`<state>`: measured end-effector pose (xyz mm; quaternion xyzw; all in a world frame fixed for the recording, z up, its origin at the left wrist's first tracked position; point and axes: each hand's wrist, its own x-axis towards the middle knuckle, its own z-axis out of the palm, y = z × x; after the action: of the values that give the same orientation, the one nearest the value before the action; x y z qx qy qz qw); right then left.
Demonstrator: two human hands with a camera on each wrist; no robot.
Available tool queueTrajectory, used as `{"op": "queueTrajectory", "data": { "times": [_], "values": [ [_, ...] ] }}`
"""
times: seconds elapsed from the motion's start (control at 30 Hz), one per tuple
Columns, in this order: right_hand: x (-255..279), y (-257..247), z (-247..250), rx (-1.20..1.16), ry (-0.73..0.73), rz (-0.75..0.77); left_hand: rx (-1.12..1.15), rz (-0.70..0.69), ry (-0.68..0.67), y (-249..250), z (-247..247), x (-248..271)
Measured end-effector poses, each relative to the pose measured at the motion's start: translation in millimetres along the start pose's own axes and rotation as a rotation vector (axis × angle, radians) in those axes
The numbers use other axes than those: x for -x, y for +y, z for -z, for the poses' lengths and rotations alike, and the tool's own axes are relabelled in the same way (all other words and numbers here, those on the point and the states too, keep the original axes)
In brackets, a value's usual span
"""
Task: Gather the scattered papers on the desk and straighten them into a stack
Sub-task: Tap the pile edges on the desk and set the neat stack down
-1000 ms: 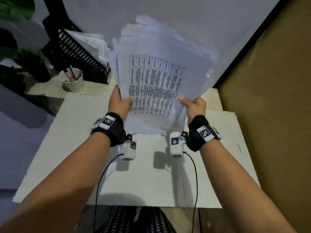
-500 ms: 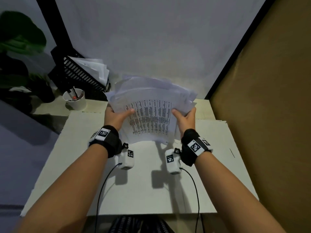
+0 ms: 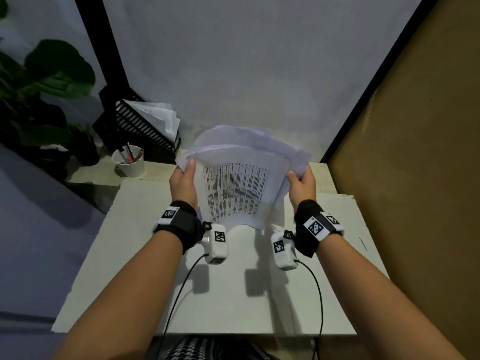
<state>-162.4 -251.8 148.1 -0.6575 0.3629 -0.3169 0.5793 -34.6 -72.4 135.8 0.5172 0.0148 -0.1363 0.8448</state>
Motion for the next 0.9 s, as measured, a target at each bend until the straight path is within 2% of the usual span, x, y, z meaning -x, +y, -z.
{"op": "queueTrajectory", "data": {
  "times": [0.13, 0.27, 0.33, 0.43, 0.53, 0.67, 0.83, 0.9],
  "values": [
    [0, 0, 1, -0.081, -0.016, -0.013, -0.103, -0.033, -0.014, 4, 0, -6],
    [1, 3, 5, -0.131, -0.027, -0.064, -0.196, -0.156, -0.227, 11, -5, -6],
    [3, 3, 6, -0.111, -0.026, -0.060, -0.296, -0.203, -0.270, 10, -6, -8],
    [8, 0, 8, -0.031, -0.075, -0.038, -0.412, -0.234, -0.257, 4, -12, -6],
    [13, 2, 8, 0.058, -0.130, 0.002, -0.416, -0.245, -0.164, -2, -16, -7],
    [11, 8, 12, 0.068, -0.135, -0.020, -0.397, -0.106, -0.149, -10, -8, -19],
    [4, 11, 11, -0.073, -0.102, -0.064, -0.438, 0.077, -0.180, -19, -2, -26],
    [1, 8, 4, -0.054, -0.086, -0.076, -0.496, 0.088, -0.187, -18, -6, -27]
  ]
}}
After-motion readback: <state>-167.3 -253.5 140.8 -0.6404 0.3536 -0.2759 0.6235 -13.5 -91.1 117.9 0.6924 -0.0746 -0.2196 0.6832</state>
